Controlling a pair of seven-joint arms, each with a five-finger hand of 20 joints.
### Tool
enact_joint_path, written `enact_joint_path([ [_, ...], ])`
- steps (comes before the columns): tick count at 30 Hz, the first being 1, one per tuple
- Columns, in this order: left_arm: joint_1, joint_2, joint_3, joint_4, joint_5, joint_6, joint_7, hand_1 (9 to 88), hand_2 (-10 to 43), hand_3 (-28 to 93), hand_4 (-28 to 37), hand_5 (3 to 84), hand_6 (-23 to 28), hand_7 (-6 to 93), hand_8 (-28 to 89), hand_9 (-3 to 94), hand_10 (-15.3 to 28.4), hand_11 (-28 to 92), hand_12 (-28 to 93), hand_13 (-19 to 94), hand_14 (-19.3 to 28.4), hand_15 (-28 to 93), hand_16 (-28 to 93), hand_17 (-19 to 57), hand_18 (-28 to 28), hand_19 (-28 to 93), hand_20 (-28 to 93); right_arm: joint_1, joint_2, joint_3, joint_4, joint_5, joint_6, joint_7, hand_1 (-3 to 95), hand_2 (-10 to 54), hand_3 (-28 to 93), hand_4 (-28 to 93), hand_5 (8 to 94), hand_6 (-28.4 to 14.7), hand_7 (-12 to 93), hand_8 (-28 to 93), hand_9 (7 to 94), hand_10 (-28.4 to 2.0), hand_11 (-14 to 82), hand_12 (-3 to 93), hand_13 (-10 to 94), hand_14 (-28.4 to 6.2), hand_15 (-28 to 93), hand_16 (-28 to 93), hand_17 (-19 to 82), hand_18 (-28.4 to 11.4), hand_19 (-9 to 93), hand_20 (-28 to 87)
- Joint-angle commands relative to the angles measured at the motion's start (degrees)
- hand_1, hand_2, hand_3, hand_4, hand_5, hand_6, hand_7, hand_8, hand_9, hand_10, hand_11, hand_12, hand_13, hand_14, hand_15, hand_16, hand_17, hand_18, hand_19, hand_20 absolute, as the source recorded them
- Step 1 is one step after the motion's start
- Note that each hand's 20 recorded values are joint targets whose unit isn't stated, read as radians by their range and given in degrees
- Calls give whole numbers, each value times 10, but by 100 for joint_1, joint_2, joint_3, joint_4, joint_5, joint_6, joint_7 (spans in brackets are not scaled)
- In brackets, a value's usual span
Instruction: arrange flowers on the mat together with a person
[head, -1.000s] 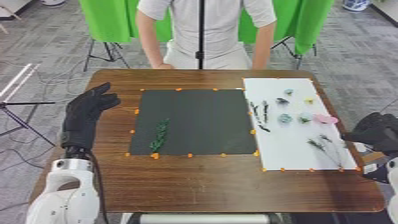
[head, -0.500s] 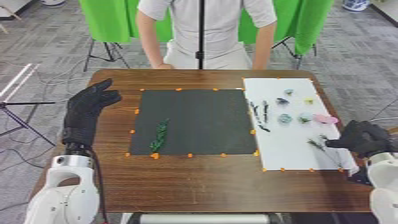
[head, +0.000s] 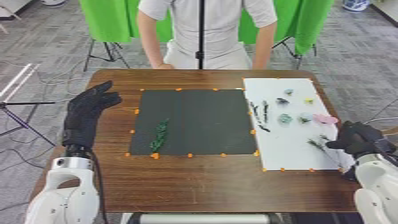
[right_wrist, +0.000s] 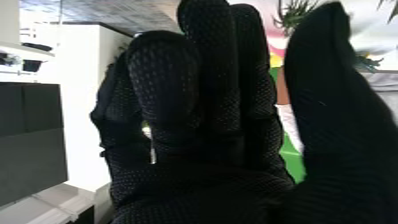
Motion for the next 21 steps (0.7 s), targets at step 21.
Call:
enact_joint_path([
  [21, 180, -70, -90, -76, 18, 51, -132, 284, 27, 619, -197, 489, 62, 145, -46, 494, 156, 241, 156, 397, 209, 302, 5, 34, 150, 184, 175, 113, -631, -931, -1280, 920, 2210, 589, 869, -95, -283, 398, 865, 25, 219, 108, 937, -87, 262, 326, 810, -74, 634, 384, 342, -218, 719, 584],
])
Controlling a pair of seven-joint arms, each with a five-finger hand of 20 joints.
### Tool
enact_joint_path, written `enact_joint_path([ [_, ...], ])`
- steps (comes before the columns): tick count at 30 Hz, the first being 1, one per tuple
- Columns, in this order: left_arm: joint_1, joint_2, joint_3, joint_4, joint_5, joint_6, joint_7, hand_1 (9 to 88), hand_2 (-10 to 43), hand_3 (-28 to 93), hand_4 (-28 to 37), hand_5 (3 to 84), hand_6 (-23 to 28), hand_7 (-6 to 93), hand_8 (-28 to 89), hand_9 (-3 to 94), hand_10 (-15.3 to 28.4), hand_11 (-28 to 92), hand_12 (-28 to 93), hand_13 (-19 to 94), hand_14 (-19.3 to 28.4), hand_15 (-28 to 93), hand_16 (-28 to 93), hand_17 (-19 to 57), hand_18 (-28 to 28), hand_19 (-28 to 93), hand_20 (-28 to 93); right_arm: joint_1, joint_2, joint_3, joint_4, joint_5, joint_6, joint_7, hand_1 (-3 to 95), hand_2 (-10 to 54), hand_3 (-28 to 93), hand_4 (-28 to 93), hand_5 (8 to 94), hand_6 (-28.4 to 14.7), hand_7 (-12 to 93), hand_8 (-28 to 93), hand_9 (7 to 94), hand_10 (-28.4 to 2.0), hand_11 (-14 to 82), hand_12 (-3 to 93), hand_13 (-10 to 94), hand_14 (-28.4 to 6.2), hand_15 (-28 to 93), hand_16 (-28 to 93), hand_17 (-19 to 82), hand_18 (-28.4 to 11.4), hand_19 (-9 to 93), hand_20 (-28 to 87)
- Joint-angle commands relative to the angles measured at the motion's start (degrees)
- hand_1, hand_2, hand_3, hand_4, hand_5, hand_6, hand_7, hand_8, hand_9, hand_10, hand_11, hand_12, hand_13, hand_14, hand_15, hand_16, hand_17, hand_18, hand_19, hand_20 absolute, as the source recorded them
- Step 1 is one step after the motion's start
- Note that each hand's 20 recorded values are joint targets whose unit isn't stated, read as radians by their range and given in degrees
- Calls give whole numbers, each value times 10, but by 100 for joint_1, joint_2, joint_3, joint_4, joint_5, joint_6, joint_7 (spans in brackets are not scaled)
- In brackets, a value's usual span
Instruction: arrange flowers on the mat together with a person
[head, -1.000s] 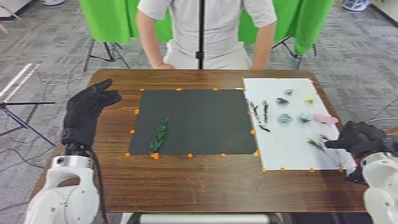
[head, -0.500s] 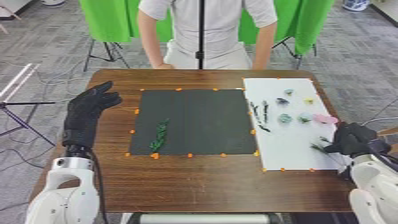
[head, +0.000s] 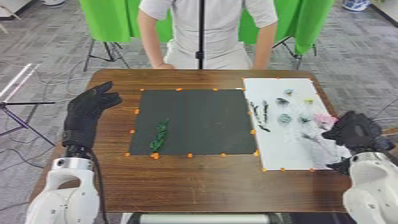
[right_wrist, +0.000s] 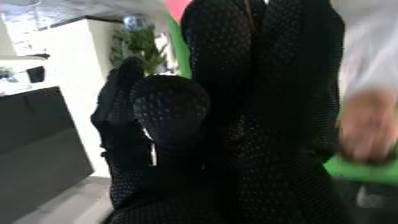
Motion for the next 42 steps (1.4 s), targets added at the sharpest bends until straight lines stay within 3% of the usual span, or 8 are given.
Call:
enact_joint_path([
  [1, 197, -42, -108, -77, 5, 80, -140, 284, 27, 620, -197, 489, 62, 145, -46, 494, 156, 241, 155, 397, 209, 301, 5, 34, 150, 184, 175, 275, -479, -880, -782, -97, 952, 120, 869, -95, -283, 403, 866, 24, 219, 110, 937, -89, 268, 323, 809, -76, 637, 385, 341, -220, 720, 584],
  [21, 442, 80, -90, -180, 40, 272, -195, 285, 28, 618, -199, 487, 61, 146, -47, 490, 155, 242, 156, 389, 208, 305, 9, 14, 163, 198, 178, 1953, -2184, -3230, 224, -423, 293, -135, 872, -95, -283, 448, 881, 10, 227, 117, 935, -106, 344, 313, 766, -112, 750, 406, 330, -232, 731, 581],
  [22, 551, 797, 217, -189, -431, 886, 52, 285, 28, 618, -199, 487, 61, 146, -47, 490, 155, 242, 157, 389, 208, 305, 9, 14, 163, 198, 178, 1959, -2226, -3282, 276, -449, 222, -140, 872, -95, -283, 449, 881, 10, 226, 117, 935, -106, 345, 313, 765, -112, 752, 407, 330, -233, 731, 581],
  [24, 621, 1668, 606, -191, -1058, 1592, 437, 285, 28, 617, -198, 486, 61, 146, -46, 490, 155, 242, 157, 389, 208, 305, 9, 13, 163, 198, 177, 1959, -2294, -3380, 380, -533, 91, -167, 872, -95, -283, 454, 882, 10, 227, 117, 933, -108, 352, 314, 762, -114, 757, 410, 329, -232, 732, 581],
  [27, 608, 1072, 336, -186, -586, 1096, 148, 285, 27, 618, -198, 487, 61, 146, -46, 490, 155, 241, 157, 388, 208, 305, 9, 13, 163, 198, 177, 1900, -2385, -3547, 527, -733, -24, -276, 872, -95, -283, 456, 882, 9, 227, 119, 931, -109, 358, 315, 761, -116, 763, 413, 329, -234, 734, 580],
  [30, 510, 871, 320, -143, -456, 896, 48, 286, 29, 617, -198, 487, 61, 146, -47, 491, 156, 242, 157, 389, 209, 305, 8, 15, 162, 195, 175, 1937, -2478, -3673, 743, -926, -110, -308, 871, -95, -283, 459, 882, 6, 227, 120, 929, -109, 362, 314, 758, -117, 768, 416, 328, -235, 736, 580],
  [34, 425, 844, 383, -108, -414, 887, 134, 286, 29, 615, -198, 487, 61, 146, -47, 492, 155, 242, 157, 388, 209, 305, 8, 16, 160, 190, 173, 2022, -2566, -3777, 1038, -1022, -164, -310, 870, -95, -283, 462, 882, 5, 225, 119, 926, -110, 367, 312, 757, -118, 770, 418, 326, -235, 736, 579],
  [42, 366, 726, 356, -95, -326, 794, 67, 286, 29, 616, -198, 488, 61, 147, -47, 492, 155, 243, 156, 388, 209, 305, 8, 17, 159, 190, 174, 2157, -2691, -3827, 1536, -991, -66, -181, 869, -95, -283, 465, 882, 5, 224, 119, 925, -109, 371, 309, 756, -117, 772, 416, 325, -235, 738, 576],
])
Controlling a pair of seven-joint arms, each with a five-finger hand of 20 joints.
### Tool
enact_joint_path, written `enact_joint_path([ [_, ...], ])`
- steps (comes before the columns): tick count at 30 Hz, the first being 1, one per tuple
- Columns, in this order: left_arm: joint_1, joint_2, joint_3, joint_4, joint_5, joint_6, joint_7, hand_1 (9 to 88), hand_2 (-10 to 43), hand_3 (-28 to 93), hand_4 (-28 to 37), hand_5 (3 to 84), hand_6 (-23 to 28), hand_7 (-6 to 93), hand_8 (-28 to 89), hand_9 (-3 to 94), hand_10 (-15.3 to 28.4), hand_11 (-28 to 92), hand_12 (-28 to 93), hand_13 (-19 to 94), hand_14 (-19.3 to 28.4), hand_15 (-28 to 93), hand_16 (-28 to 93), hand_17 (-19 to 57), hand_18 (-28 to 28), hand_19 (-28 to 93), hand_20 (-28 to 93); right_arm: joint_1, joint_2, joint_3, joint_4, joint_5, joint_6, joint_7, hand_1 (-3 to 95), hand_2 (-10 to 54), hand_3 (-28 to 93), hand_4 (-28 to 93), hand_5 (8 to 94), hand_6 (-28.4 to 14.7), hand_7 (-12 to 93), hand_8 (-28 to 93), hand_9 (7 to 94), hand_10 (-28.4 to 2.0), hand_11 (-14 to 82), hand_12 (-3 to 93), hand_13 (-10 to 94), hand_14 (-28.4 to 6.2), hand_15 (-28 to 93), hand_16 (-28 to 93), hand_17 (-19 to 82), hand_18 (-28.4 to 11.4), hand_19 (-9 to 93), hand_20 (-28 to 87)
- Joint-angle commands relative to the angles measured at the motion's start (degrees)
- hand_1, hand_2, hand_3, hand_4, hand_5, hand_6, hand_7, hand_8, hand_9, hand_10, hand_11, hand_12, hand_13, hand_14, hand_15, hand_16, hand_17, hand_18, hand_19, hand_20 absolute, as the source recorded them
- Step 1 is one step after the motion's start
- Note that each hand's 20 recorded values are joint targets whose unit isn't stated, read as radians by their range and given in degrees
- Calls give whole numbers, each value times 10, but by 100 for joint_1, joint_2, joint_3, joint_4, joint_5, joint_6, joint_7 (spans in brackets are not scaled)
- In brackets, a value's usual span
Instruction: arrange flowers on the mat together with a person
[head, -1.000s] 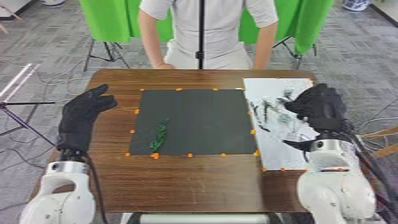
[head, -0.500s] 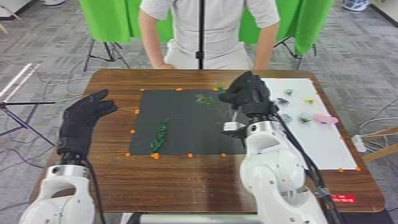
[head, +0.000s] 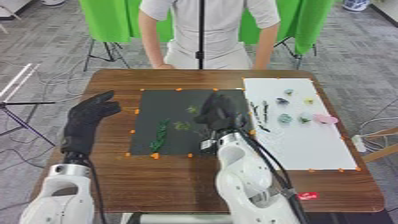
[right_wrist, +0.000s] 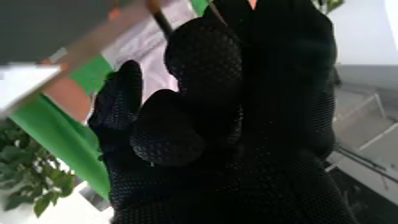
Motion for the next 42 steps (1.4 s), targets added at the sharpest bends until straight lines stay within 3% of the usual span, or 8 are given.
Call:
enact_joint_path([
  [1, -41, -285, 42, 36, -71, 66, -74, 286, 29, 616, -199, 488, 61, 147, -47, 492, 155, 243, 156, 389, 209, 305, 8, 17, 159, 189, 174, 125, -228, -85, 359, 99, 37, 103, 869, -95, -283, 465, 883, 6, 224, 119, 925, -108, 372, 310, 756, -117, 772, 416, 325, -235, 738, 576],
  [20, -192, -495, 67, 112, 107, -270, -195, 285, 29, 617, -198, 487, 61, 147, -47, 492, 155, 241, 157, 388, 209, 305, 8, 17, 159, 188, 174, 346, -351, -312, 730, 298, 127, 8, 840, -95, -283, 442, 876, 13, 196, 86, 920, -107, 422, 291, 758, -117, 795, 422, 329, -237, 749, 573],
  [29, -179, -495, 62, 104, 106, -275, -212, 284, 28, 618, -198, 487, 61, 147, -47, 491, 155, 242, 157, 388, 209, 303, 8, 16, 158, 188, 174, 345, -362, -269, 762, 383, 16, -17, 809, -95, -283, 406, 862, 5, 179, 93, 911, -106, 411, 280, 755, -115, 786, 417, 325, -237, 746, 569],
  [30, -175, -511, 56, 101, 111, -281, -216, 284, 28, 618, -198, 487, 61, 147, -47, 491, 155, 242, 157, 387, 208, 303, 8, 17, 158, 188, 174, 342, -358, -259, 757, 394, -9, -26, 801, -95, -283, 394, 860, 5, 177, 93, 910, -105, 410, 280, 754, -115, 785, 417, 325, -237, 746, 568],
  [31, -185, -754, -59, 93, 268, -478, -296, 284, 28, 618, -198, 487, 61, 147, -47, 491, 155, 242, 157, 387, 208, 303, 8, 16, 158, 188, 174, 343, -357, -261, 764, 380, -11, -28, 796, -95, -283, 388, 858, 4, 176, 92, 909, -106, 409, 279, 754, -116, 784, 416, 324, -236, 745, 568],
  [32, -192, -812, -92, 91, 307, -537, -322, 284, 28, 618, -198, 487, 61, 146, -47, 491, 155, 241, 156, 387, 208, 304, 9, 16, 158, 188, 174, 334, -360, -241, 747, 382, -57, -37, 783, -95, -283, 393, 856, 4, 174, 90, 909, -106, 409, 278, 753, -116, 783, 415, 323, -235, 744, 567],
  [38, -155, -847, -126, 66, 315, -532, -338, 284, 28, 618, -198, 487, 61, 146, -46, 491, 155, 242, 156, 387, 209, 304, 9, 16, 159, 188, 175, 246, -281, -124, 463, 489, -404, -38, 742, -95, -283, 425, 850, 5, 174, 78, 910, -108, 408, 274, 751, -117, 782, 414, 322, -236, 743, 568],
  [42, -194, -832, -130, 85, 306, -570, -328, 284, 27, 617, -197, 487, 61, 146, -47, 490, 155, 241, 156, 387, 209, 304, 9, 16, 159, 187, 174, 124, -30, 56, -125, 998, -198, -47, 704, -95, -283, 477, 848, 7, 175, 50, 908, -110, 407, 273, 750, -118, 782, 411, 320, -238, 742, 569],
])
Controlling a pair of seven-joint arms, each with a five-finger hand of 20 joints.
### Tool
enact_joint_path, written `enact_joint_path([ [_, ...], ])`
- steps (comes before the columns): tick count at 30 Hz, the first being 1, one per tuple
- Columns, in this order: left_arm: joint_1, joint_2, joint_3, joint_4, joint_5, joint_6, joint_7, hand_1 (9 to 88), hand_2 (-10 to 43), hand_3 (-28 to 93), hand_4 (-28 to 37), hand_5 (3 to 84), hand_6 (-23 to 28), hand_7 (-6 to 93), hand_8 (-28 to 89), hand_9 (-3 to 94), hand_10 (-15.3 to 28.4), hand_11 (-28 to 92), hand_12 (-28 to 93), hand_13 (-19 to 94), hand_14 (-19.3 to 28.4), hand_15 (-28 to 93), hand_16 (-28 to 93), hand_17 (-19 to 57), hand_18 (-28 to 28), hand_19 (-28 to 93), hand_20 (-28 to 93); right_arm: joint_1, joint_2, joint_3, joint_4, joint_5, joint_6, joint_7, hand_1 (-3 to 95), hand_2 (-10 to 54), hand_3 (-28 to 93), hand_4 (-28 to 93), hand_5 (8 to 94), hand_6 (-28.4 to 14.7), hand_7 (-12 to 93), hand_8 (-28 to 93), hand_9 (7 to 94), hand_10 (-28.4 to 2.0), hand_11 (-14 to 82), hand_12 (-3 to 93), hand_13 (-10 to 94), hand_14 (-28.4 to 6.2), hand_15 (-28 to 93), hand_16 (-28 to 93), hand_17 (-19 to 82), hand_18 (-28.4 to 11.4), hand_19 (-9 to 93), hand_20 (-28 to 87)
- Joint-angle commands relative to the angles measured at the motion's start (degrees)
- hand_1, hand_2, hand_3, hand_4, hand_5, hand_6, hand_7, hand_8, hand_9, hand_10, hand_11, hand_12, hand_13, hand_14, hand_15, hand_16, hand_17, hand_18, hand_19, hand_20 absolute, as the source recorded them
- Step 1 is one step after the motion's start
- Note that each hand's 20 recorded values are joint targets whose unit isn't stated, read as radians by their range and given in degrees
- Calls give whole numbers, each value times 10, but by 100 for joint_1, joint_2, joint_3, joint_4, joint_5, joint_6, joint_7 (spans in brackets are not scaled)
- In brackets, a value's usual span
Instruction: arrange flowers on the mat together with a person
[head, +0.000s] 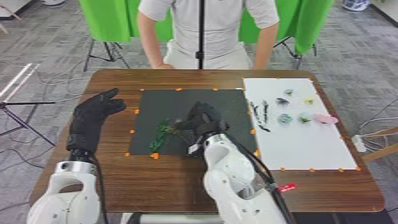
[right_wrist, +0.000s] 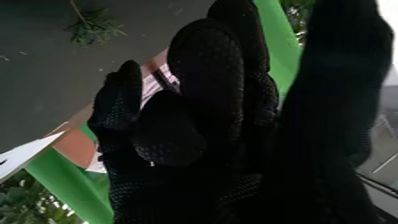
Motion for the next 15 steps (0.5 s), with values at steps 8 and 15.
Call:
enact_joint_path([
  [8, 82, -115, -82, 8, 9, -111, -67, 284, 25, 620, -198, 486, 60, 147, -47, 490, 155, 241, 157, 387, 209, 303, 9, 17, 158, 186, 173, -750, 879, 1565, -1737, 4974, 513, -1434, 282, -57, 679, -166, 762, -4, 178, -93, 819, -137, 296, 239, 674, -141, 630, 339, 246, -204, 584, 502],
  [15, 191, 565, 223, 20, -533, 470, 238, 285, 26, 619, -198, 486, 60, 147, -47, 490, 155, 241, 157, 388, 209, 302, 8, 18, 158, 187, 174, -1633, 1252, 2125, -2000, 8244, 723, -2647, 149, 36, 717, -154, 638, -13, 155, -87, 660, -158, 123, 192, 561, -152, 211, 274, 226, -164, 275, 365],
])
